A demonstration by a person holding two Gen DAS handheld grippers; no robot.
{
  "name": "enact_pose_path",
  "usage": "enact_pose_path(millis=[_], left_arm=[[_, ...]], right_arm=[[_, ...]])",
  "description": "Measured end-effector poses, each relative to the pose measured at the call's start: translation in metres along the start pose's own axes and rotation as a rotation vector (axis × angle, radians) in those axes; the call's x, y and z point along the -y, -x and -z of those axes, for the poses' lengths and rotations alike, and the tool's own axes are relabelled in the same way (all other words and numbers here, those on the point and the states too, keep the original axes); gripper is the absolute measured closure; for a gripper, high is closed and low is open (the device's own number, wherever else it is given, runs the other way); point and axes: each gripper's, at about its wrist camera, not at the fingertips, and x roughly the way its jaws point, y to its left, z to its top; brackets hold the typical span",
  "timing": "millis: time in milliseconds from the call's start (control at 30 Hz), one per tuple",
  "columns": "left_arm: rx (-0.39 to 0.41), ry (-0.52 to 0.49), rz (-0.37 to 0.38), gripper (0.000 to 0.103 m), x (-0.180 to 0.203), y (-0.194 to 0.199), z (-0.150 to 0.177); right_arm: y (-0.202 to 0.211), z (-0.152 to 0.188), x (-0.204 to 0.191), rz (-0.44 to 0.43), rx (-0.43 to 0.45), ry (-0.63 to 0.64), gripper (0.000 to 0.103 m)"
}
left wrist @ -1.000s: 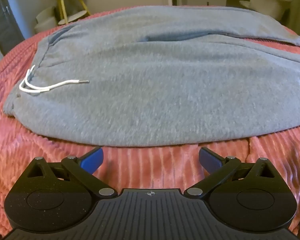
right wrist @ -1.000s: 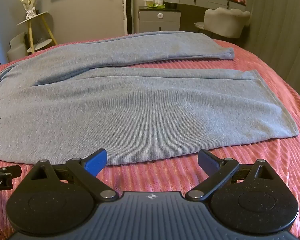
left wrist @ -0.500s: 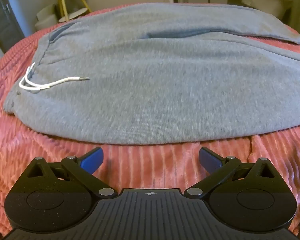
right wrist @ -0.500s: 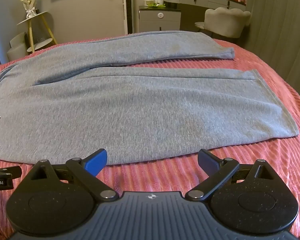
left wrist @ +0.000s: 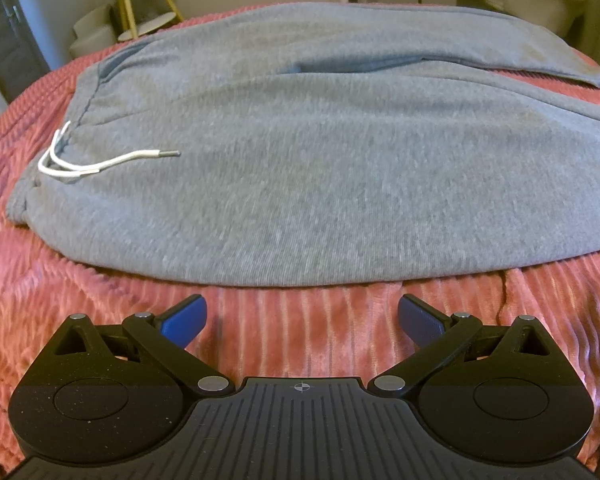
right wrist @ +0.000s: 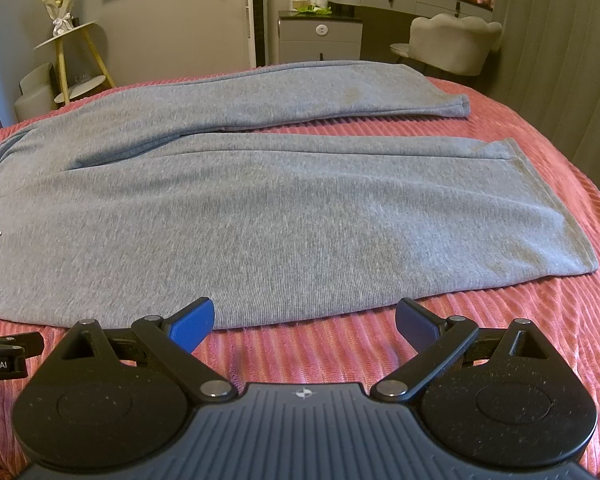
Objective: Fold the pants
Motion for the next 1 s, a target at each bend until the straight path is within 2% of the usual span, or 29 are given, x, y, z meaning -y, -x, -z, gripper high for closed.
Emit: enact_pose_path(millis=[1000], left_arm=[[-0.008,0.002,-0.001,0.0,-0.0024,-0.001,0.0026]], right_arm=[[-0.0007,0.0003,0.0009,-0.003,-0.002,0.0,0.006]])
